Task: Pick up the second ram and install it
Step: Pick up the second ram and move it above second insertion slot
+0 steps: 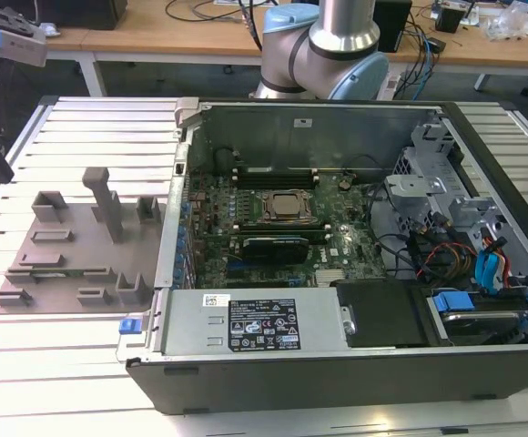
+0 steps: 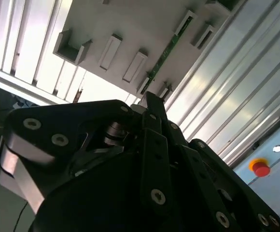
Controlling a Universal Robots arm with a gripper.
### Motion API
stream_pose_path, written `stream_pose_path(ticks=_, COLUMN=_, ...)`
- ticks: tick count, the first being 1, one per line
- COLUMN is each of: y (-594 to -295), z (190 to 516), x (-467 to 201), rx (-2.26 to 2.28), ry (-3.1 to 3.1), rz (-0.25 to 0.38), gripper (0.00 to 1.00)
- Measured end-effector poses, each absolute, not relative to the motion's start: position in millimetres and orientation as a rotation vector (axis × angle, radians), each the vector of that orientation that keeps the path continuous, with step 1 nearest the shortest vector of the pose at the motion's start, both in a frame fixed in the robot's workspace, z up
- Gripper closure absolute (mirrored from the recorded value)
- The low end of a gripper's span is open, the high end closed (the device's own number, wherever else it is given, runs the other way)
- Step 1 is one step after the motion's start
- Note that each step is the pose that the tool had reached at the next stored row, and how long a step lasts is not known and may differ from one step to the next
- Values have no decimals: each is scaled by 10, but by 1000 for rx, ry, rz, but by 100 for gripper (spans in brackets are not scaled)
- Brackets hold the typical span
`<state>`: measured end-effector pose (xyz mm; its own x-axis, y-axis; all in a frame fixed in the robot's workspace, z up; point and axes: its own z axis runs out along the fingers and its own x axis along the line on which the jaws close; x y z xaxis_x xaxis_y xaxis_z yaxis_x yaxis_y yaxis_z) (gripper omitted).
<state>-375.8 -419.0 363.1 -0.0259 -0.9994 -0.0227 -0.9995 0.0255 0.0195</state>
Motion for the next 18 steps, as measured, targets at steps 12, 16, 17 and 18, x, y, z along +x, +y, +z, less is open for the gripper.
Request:
stream_pose_path(ticks=12, y=-4191, z=3620, x=-3757, rx=-2036, ry=2386, rz=46, gripper=89)
stream_pose_path(ticks=16, y=-4191, z=3620, x=-3757, rx=-2034, ry=2388, rz=46, gripper=58)
stream_pose_path(ticks=17, y=-4191, z=3620, x=-3757, rx=-2034, ry=2388, rz=46, gripper=58)
stream_pose_path(ticks=18, y=-4191, z=3620, x=-3757, rx=-2033, ry=2388, rz=46, gripper=58)
